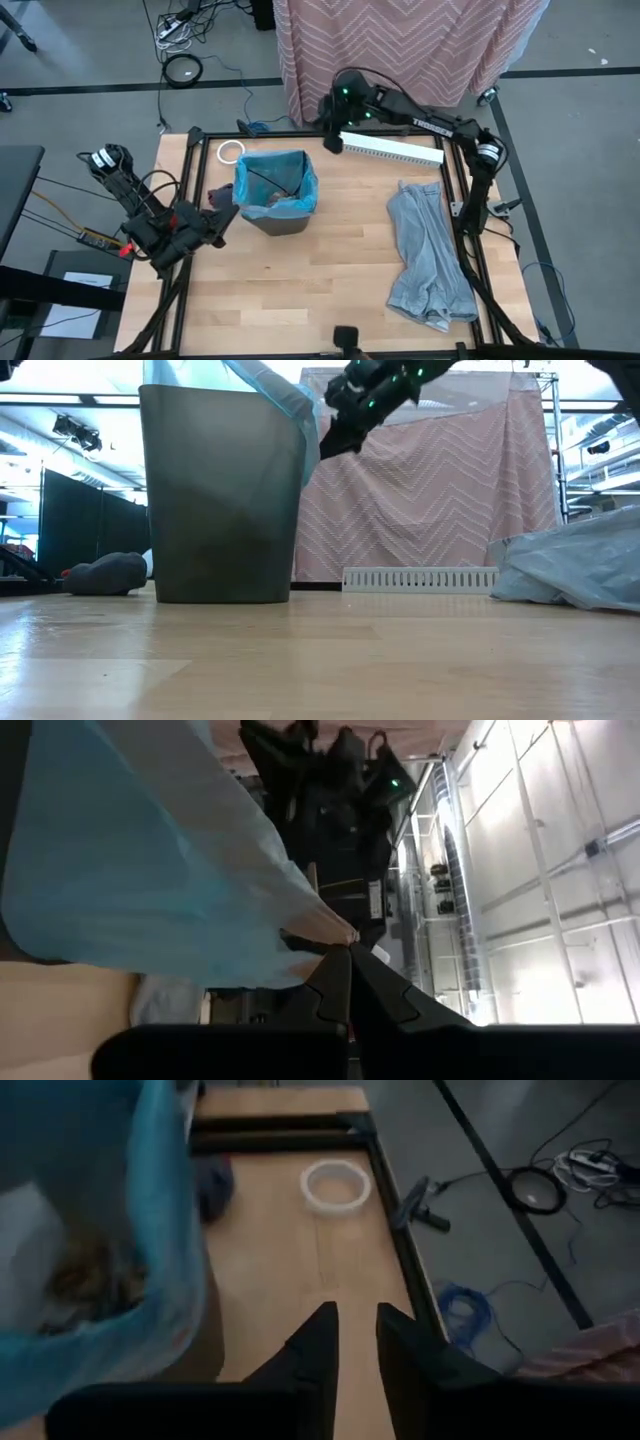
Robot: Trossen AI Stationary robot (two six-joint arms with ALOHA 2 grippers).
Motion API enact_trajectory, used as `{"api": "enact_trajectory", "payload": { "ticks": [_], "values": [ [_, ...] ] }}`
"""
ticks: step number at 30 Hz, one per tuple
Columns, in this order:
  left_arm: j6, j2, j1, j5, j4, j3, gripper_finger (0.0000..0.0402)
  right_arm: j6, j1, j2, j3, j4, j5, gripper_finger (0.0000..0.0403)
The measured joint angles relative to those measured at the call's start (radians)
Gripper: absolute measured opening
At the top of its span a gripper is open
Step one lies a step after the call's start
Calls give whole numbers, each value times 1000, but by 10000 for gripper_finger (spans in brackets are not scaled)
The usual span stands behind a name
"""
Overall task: Place trash/remove bag and relplace
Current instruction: Remove the blue trash bag from the black trash bin
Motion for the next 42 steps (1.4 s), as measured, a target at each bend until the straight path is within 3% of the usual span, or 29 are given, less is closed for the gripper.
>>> {"api": "enact_trajectory", "payload": {
  "ticks": [6, 10, 17, 30, 33, 39, 42],
  "values": [
    [0, -7, 6, -4, 2, 0, 8, 63, -22, 81, 0, 90, -163, 32],
    [2, -7, 6, -3, 2, 0, 8, 29, 2, 105, -1, 68, -220, 4],
    [19, -7, 6, -3, 1, 0, 8, -15, 70, 100, -1, 16, -293, 1],
    [68, -22, -18, -3, 1, 0, 8, -56, 207, 75, -1, -362, -341, 0],
    [70, -30, -23, -2, 0, 0, 8, -63, 255, 57, -1, -377, -273, 0],
    [70, -32, -23, -1, 0, 0, 8, -77, 239, 47, -1, -430, 85, 0],
    [70, -32, -23, 0, -4, 0, 8, -1, 190, 31, -1, -510, 32, 0]
  ]
}}
